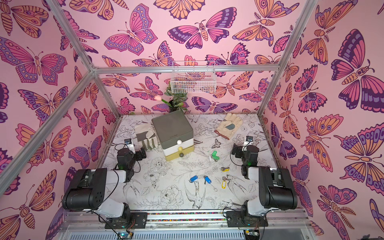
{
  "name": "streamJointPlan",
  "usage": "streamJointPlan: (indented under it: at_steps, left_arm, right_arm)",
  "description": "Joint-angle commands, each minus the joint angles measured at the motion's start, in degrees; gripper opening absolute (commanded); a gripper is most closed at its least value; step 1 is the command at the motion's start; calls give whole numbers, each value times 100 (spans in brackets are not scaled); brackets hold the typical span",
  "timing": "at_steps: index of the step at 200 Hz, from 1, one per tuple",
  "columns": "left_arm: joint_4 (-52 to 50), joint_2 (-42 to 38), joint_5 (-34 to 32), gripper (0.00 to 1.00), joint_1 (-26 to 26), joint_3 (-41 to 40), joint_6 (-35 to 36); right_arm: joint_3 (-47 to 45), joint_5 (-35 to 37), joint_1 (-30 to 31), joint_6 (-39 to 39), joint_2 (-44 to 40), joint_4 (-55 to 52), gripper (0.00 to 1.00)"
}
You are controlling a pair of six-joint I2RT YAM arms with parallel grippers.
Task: Take the keys out of the drawer
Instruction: Reset both arms
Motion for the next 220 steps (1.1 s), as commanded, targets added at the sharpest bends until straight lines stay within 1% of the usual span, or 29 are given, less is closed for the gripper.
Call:
streamJointPlan:
  at_steps: [1,94,105,117,124,133,145,149,154,169,179,186,193,205,210,220]
  left_arm:
    - [197,32,169,100,4,-43,175]
    - [187,28,154,100,4,-38,169]
    - [191,29,160,100,1,-38,176]
    - [193,32,156,100,-1,-38,173]
    - [194,33,155,100,0,-38,170]
    - [196,36,152,100,-3,-38,170]
    - [189,32,152,100,-4,-38,169]
    - [194,33,152,100,-2,-38,173]
    - [191,24,152,100,-8,-40,176]
    - [191,32,143,100,-13,-38,180]
    - [192,36,134,100,-16,-38,180]
    - [190,37,135,100,-18,-38,183]
    - [189,37,130,100,-18,-43,175]
    - [194,44,130,100,-18,-38,179]
    - [192,34,127,100,-20,-38,180]
    - [192,42,120,100,-22,-38,176]
  right_arm:
    - [11,-21,-2,-93,-4,109,99]
    - [-12,17,15,-77,-28,147,99]
    - [-62,0,15,-54,-195,223,99]
    - [-46,15,16,-92,-572,-263,99]
    - [-70,82,15,-70,-644,-277,99]
    - [-118,169,15,-18,-517,-118,99]
    - [-173,199,13,-1,-39,361,99]
    - [-167,197,17,32,132,668,99]
    - [-173,206,15,41,217,859,99]
    - [49,193,27,-47,-77,-110,99]
    - [-103,149,33,-48,107,509,99]
    - [-186,95,26,-16,140,747,99]
    - [-208,-50,15,-66,69,677,99]
    - [-84,-563,15,-349,-116,126,99]
    - [-36,-725,23,-418,-112,84,99]
    - [-44,-576,16,-332,-46,158,99]
